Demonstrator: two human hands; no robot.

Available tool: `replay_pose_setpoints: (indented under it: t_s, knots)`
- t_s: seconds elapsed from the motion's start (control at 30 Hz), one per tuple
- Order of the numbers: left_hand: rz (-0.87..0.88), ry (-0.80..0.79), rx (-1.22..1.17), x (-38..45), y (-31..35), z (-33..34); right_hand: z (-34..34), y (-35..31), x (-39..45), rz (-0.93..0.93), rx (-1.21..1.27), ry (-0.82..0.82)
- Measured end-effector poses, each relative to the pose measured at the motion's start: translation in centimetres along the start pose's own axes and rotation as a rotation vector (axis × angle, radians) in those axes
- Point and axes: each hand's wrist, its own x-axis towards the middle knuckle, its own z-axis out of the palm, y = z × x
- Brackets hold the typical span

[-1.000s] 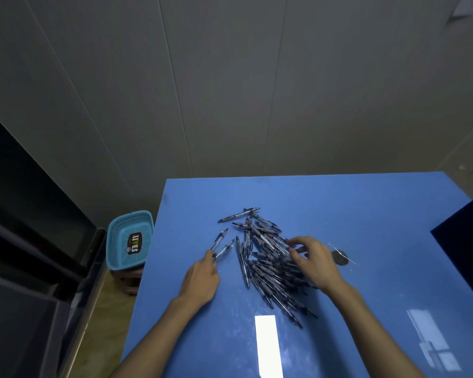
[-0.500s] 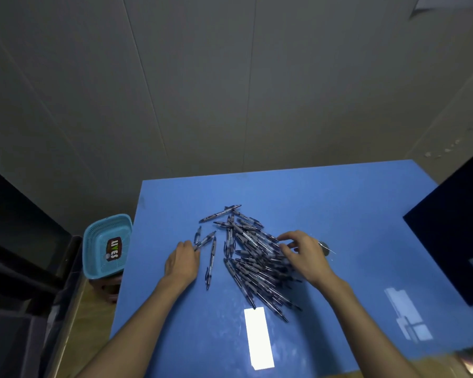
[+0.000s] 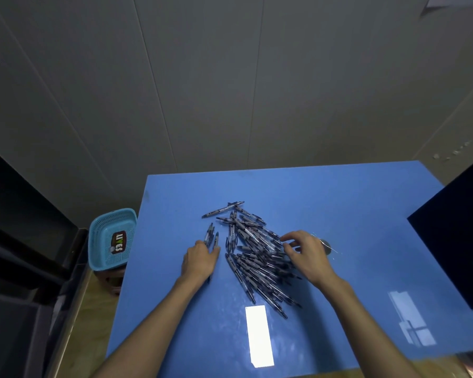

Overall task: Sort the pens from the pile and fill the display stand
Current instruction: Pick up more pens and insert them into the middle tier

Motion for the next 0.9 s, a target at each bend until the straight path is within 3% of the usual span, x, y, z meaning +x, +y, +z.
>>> replay_pose_setpoints:
  t_s: [0.17,0.67,0.9]
  knots:
    - [0.026,0.003,0.096,-1.2,-0.2,0.4,-0.2,0.5,-0.4,-0.005,-0.001,-0.005]
    - [-0.051,0.033,0.041,-4.7,1.7,2.9,-0.9,1.5,-2.3,0.025,0.029,-0.013]
    - [0.025,0.06,0.337,-3.7,-0.1,1.0,-0.1,0.4,-2.4,0.021,0.057,-0.009]
